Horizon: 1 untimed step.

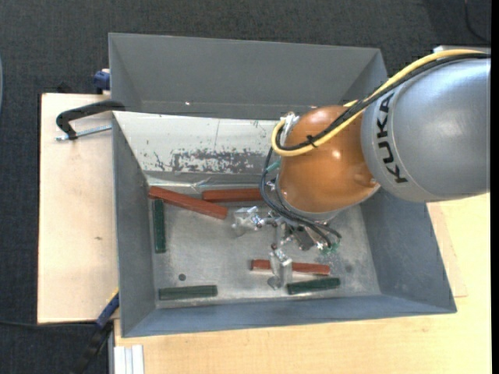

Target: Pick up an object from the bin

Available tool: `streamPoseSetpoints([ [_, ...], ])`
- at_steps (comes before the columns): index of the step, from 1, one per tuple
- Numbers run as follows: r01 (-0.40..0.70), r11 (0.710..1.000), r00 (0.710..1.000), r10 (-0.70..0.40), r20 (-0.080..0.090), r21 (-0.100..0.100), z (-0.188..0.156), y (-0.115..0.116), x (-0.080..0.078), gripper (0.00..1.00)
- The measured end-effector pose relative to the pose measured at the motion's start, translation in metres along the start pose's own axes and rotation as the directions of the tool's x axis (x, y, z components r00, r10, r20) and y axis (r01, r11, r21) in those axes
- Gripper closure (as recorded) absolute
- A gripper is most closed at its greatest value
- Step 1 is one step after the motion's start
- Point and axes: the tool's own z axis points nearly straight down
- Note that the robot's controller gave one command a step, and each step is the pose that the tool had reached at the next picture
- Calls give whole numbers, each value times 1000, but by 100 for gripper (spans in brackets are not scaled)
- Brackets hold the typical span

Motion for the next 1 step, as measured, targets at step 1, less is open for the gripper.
streamPoseSetpoints([
  [1, -201, 980, 980, 201, -6, 0, 48, -31, 14, 100],
])
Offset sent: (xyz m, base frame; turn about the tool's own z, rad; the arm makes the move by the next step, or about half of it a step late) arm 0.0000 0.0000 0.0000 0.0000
